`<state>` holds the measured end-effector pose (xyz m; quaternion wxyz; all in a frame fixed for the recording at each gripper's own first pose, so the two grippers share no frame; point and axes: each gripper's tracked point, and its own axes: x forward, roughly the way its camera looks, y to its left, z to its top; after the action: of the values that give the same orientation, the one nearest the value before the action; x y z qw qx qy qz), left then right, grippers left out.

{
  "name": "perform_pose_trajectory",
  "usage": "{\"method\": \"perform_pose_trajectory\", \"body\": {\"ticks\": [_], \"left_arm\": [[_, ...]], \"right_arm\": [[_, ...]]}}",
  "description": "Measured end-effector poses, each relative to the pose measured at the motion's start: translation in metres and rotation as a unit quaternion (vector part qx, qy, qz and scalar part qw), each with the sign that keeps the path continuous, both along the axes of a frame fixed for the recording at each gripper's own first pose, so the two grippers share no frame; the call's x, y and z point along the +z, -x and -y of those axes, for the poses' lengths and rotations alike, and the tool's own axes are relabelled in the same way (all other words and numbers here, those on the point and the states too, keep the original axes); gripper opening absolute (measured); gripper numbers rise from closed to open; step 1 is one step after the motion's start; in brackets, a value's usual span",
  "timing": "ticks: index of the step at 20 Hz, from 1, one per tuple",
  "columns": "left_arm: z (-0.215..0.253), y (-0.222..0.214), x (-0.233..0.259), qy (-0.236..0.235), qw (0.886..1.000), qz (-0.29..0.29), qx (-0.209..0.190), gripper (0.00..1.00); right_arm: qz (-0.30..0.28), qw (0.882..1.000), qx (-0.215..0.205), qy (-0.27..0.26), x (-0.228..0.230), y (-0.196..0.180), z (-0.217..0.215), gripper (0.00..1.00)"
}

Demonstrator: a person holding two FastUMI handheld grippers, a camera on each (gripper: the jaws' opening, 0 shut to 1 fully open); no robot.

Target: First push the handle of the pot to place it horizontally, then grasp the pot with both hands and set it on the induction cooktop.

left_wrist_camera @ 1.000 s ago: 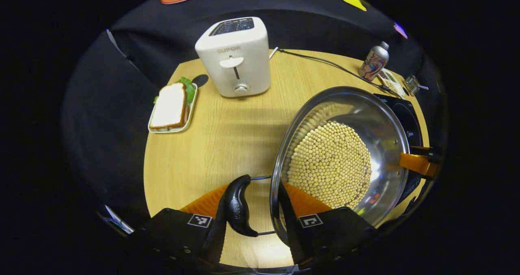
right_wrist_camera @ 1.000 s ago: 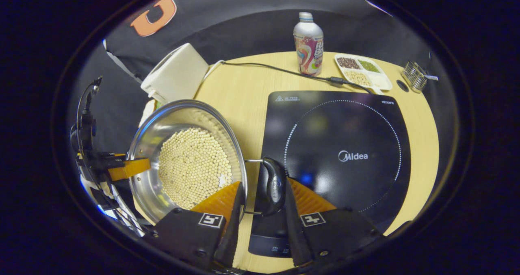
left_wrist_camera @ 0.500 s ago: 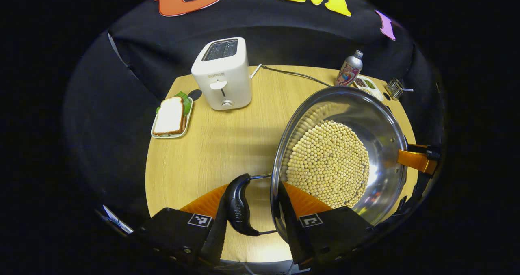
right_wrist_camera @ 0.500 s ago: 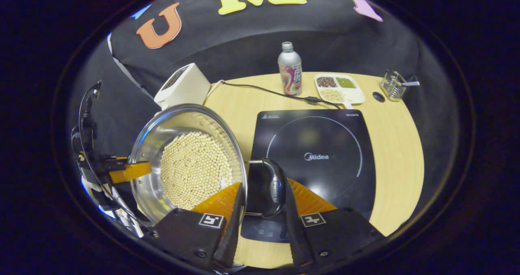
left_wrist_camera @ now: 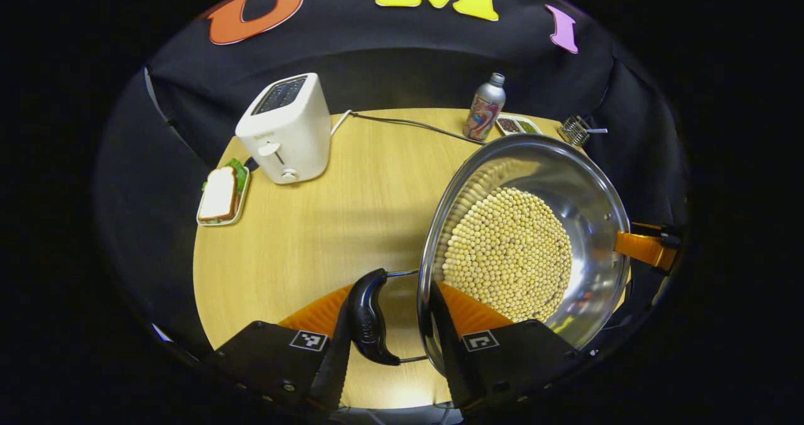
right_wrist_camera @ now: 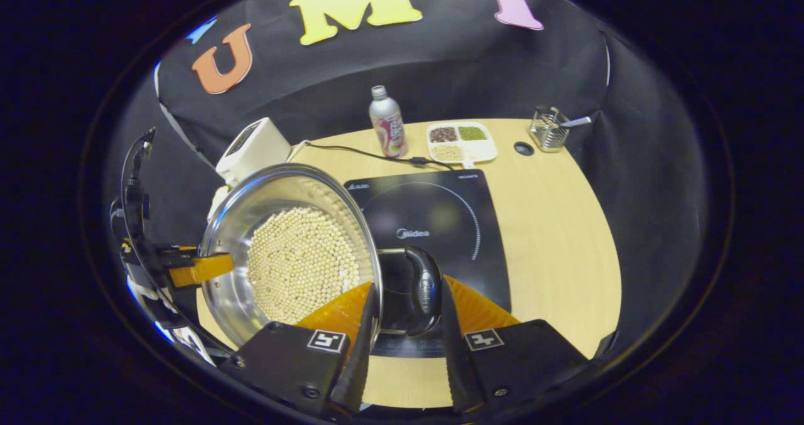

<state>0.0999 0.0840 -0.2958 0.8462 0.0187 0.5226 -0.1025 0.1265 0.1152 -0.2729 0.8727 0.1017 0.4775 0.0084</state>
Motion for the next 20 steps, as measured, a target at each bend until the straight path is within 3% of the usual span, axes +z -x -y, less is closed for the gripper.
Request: {"method": "perform_pose_trajectory", "body": {"ticks": [9,20], "left_arm": [[0.089,-0.008,-0.019,0.013,0.999,-0.023,-0.022,0.63],[0.121,-0.041,-0.032,0.000,0.999,-0.042,-0.001,0.63]], "right_arm": [[0.001,1.000,-0.022,0.018,-0.014,0.002,0.087,0.53],[-0.009,1.000,0.007,0.018,-0.028,-0.048,0.125,0.53]]}}
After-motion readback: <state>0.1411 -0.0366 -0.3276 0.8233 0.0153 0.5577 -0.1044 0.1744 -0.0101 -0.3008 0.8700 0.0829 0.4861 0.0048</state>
